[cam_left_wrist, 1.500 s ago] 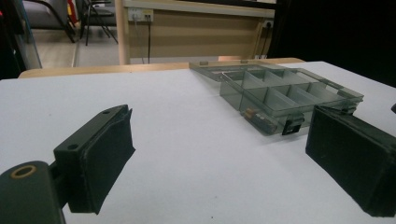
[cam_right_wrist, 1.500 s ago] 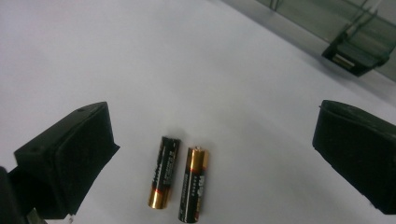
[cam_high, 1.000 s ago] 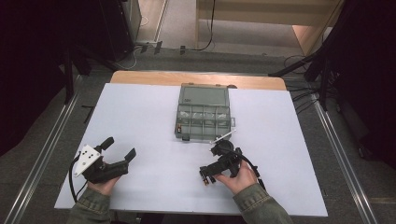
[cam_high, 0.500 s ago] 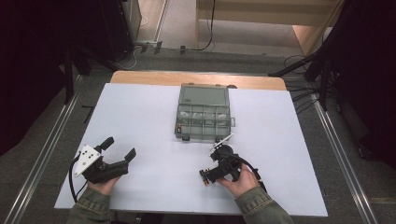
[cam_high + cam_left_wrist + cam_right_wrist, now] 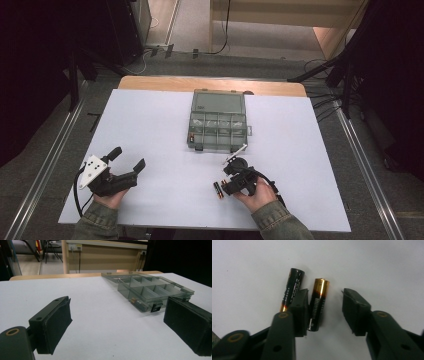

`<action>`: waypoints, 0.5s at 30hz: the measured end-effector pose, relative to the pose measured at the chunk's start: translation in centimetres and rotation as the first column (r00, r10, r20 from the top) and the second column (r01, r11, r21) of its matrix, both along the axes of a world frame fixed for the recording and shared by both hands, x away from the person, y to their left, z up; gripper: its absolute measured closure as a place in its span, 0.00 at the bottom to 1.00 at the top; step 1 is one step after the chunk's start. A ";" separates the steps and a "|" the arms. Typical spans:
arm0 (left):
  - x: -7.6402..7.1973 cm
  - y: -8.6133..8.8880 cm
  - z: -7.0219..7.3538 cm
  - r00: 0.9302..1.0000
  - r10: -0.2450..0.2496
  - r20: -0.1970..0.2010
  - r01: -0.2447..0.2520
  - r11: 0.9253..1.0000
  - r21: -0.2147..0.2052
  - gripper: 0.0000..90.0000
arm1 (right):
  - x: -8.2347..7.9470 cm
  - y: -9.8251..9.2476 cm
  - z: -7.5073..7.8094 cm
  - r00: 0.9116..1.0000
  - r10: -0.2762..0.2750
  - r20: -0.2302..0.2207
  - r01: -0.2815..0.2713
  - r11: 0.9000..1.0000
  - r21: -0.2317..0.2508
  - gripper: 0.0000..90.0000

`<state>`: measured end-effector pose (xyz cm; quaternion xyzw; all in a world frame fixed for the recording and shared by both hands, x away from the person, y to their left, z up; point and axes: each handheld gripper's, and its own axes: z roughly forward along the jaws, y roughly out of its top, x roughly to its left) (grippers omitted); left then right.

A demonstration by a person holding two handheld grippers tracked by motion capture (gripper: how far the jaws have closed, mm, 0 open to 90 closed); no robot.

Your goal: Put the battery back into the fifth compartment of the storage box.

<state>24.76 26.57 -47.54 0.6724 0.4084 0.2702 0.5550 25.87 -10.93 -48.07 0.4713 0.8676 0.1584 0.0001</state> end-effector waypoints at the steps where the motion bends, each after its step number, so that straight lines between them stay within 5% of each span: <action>1: 0.0 0.0 0.0 1.000 0.001 0.000 -0.001 1.000 -0.001 0.08 | 0.0 0.0 0.0 1.000 0.002 -0.001 -0.002 1.000 0.001 0.67; 6: 0.0 0.0 0.0 1.000 -0.004 0.001 0.004 1.000 -0.005 0.08 | -0.1 0.0 0.0 1.000 -0.006 -0.014 0.006 1.000 -0.015 0.81; 15: 0.0 0.0 0.0 1.000 -0.004 0.002 0.004 1.000 -0.004 0.08 | -0.1 0.0 0.1 1.000 0.000 -0.018 -0.001 1.000 -0.022 0.86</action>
